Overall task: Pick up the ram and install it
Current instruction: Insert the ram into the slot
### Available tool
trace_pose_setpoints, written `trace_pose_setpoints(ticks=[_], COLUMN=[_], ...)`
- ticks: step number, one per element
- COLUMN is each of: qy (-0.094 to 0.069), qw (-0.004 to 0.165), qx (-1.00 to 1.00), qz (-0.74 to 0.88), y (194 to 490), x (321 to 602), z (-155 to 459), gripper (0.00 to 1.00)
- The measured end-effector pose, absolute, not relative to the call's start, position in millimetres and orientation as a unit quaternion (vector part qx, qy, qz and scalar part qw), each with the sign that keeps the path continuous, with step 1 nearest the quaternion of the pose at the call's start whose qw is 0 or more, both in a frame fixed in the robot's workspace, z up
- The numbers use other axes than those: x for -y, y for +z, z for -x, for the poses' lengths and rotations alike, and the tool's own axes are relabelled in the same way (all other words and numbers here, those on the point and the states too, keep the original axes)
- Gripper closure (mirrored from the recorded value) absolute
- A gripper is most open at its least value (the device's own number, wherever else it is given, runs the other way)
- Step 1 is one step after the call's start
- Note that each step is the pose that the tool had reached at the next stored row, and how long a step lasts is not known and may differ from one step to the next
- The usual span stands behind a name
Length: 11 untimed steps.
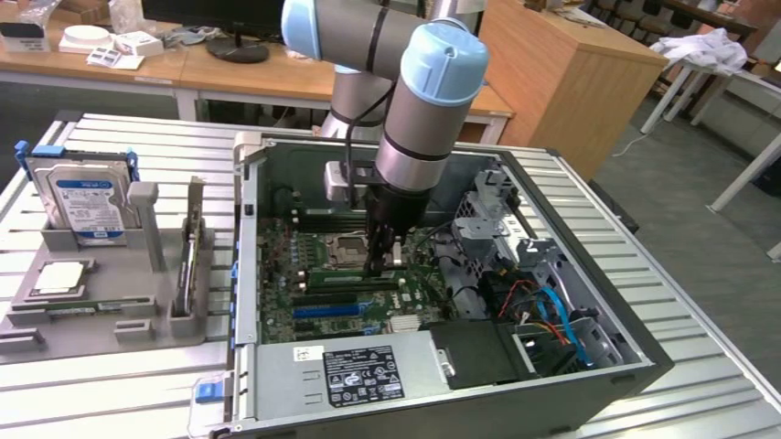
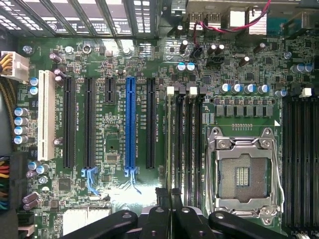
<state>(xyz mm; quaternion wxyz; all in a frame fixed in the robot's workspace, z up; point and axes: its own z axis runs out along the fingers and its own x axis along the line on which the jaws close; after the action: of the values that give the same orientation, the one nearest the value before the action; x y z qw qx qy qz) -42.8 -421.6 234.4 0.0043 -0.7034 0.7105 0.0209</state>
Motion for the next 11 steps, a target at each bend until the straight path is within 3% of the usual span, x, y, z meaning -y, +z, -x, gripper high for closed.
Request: trace_pose_setpoints(ticks=[11], qy=[0.017], qw=[0.009], qx=[-0.710], qz=[0.703], y=[234.4], x=[421.6], z=[44.6], gripper=[0.88])
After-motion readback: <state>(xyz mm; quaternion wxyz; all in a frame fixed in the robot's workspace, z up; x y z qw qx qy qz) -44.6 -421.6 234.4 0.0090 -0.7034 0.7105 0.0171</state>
